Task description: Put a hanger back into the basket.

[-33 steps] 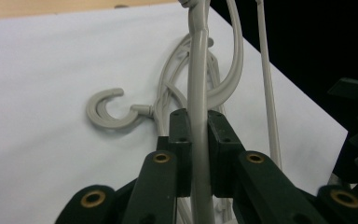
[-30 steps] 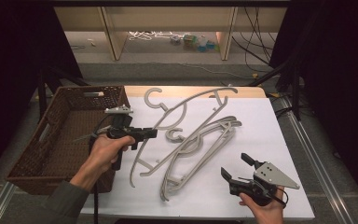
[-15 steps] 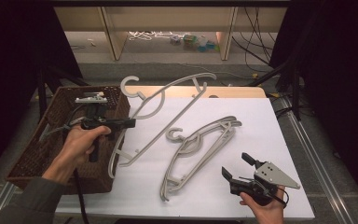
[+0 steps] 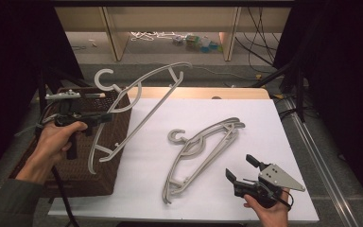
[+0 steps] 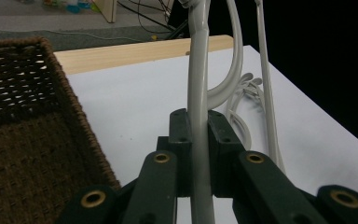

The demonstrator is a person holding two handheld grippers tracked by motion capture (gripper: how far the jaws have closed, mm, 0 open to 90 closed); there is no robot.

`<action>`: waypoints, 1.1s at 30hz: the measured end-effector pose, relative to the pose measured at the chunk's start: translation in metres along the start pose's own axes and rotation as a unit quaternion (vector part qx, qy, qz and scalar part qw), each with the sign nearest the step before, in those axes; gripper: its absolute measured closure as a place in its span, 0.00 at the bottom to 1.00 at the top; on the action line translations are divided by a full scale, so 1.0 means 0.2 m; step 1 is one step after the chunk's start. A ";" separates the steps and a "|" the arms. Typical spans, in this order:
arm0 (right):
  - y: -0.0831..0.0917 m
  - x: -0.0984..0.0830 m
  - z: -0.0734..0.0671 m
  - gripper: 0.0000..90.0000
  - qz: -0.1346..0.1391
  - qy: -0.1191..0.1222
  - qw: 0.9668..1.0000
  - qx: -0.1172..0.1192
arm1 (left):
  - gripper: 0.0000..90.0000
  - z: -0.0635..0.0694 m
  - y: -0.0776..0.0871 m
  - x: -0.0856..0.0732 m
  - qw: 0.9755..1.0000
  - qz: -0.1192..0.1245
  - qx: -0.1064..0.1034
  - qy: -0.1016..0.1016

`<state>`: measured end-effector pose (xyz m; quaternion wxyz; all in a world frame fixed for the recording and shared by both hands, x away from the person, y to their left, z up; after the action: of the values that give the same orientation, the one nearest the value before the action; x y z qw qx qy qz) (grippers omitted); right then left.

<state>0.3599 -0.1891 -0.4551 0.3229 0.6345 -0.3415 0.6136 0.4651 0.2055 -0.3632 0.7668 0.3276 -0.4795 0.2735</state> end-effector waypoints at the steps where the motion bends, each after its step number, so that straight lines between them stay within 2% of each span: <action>1: 0.00 0.00 0.00 0.18 -0.001 0.000 1.000 0.000 | 0.91 -0.01 0.01 0.00 1.000 0.001 0.003 0.000; 8: 0.00 -0.01 0.00 0.18 -0.002 0.000 1.000 -0.002 | 0.91 -0.14 0.08 0.05 0.999 0.016 0.031 -0.005; 18: -0.01 -0.01 0.00 0.18 0.003 -0.005 1.000 0.003 | 0.91 -0.34 0.18 0.11 0.996 0.038 0.076 -0.021; 24: -0.01 -0.02 0.00 0.18 -0.007 0.000 1.000 0.001 | 0.91 -0.47 0.26 0.09 0.993 0.036 0.108 -0.031; 33: -0.01 -0.03 0.00 0.18 -0.016 0.001 1.000 0.001 | 0.91 -0.62 0.37 0.03 0.989 0.038 0.136 -0.037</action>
<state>0.3602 -0.1875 -0.4602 0.3325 0.6395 -0.3303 0.6094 0.4822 0.3488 -0.3800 0.6858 0.4206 -0.4776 0.3531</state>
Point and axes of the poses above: each handheld gripper's, and its own axes: y roughly backward along the jaws, x roughly out of its top, z roughly to its right, the point moved 10 cm from there along -y, roughly forward along the jaws, and after that the axes turned 15 degrees about z, right-handed, at the moved point
